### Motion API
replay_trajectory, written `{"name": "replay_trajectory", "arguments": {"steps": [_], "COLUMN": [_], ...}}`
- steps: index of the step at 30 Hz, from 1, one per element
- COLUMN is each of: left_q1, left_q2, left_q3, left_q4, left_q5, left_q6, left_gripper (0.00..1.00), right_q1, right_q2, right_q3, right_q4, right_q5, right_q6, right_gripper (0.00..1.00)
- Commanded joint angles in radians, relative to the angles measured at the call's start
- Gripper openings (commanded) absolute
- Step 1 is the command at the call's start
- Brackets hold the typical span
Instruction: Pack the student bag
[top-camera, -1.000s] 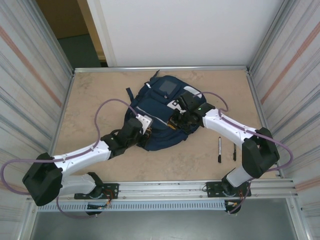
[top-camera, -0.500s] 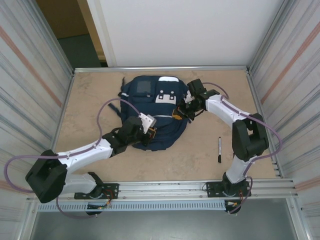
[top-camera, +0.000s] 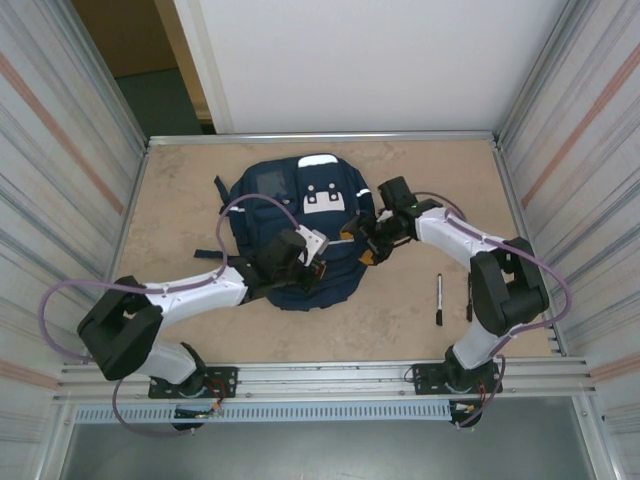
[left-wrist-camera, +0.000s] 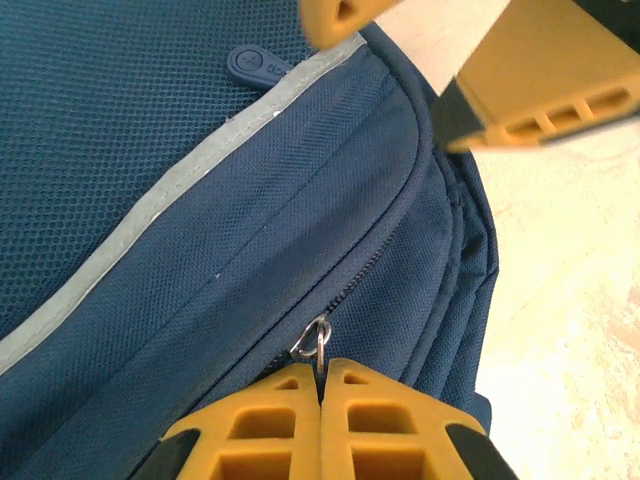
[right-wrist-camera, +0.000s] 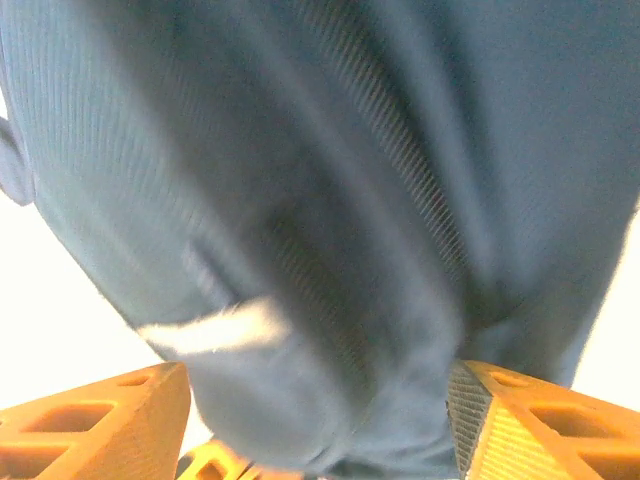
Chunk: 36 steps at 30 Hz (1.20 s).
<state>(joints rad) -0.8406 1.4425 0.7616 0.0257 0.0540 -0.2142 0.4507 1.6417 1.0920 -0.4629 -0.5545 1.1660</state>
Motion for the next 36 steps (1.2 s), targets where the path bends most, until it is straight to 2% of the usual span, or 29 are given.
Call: {"name": "replay_trajectory", "arguments": {"steps": [1, 4, 7, 8, 11, 14, 18, 20, 24, 27, 29, 31, 33, 36], "left_q1": [-0.007, -0.009, -0.010, -0.010, -0.011, -0.011, -0.005, -0.002, 0.035, 0.105, 0.117, 0.116, 0.102, 0.046], "left_q2": [0.012, 0.011, -0.004, -0.007, -0.001, 0.011, -0.092, -0.148, -0.221, -0.238, -0.245, -0.247, -0.247, -0.237], "left_q3": [0.042, 0.033, 0.025, 0.014, 0.014, 0.068, -0.029, -0.042, -0.100, -0.119, -0.128, -0.129, -0.122, -0.098], "left_q4": [0.030, 0.043, 0.047, 0.065, 0.061, -0.090, -0.043, -0.103, -0.181, -0.239, -0.240, -0.213, -0.165, -0.108], "left_q5": [0.022, 0.029, 0.033, 0.038, 0.050, -0.041, -0.088, -0.142, -0.299, -0.319, -0.314, -0.262, -0.190, -0.166], "left_q6": [-0.007, -0.008, -0.017, -0.022, -0.025, -0.015, 0.008, 0.022, 0.012, -0.016, -0.012, -0.013, -0.021, -0.021], "left_gripper": [0.00, 0.00, 0.00, 0.00, 0.00, 0.00, 0.00, 0.00, 0.00, 0.00, 0.00, 0.00, 0.00, 0.00], "right_q1": [0.040, 0.074, 0.088, 0.089, 0.101, 0.104, 0.067, 0.038, -0.043, -0.095, -0.112, -0.115, -0.100, -0.074], "right_q2": [-0.040, -0.043, -0.008, 0.011, 0.055, 0.091, 0.057, 0.028, -0.003, -0.021, -0.015, -0.006, -0.009, -0.029], "right_q3": [0.014, 0.005, -0.006, -0.009, -0.021, 0.020, 0.019, 0.001, 0.004, -0.006, -0.013, -0.016, -0.028, -0.046], "right_q4": [-0.021, -0.030, -0.023, -0.005, 0.137, 0.153, 0.115, 0.116, 0.090, 0.082, 0.079, 0.082, 0.098, 0.107], "right_q5": [0.020, 0.100, 0.118, 0.102, -0.012, -0.063, -0.022, -0.013, -0.035, -0.014, -0.008, -0.029, -0.041, -0.034], "right_q6": [0.118, 0.161, 0.193, 0.200, 0.211, 0.186, 0.159, 0.157, 0.116, 0.100, 0.100, 0.107, 0.126, 0.154], "right_gripper": [0.67, 0.65, 0.56, 0.51, 0.25, 0.12, 0.03, 0.01, 0.01, 0.00, 0.00, 0.02, 0.11, 0.40]}}
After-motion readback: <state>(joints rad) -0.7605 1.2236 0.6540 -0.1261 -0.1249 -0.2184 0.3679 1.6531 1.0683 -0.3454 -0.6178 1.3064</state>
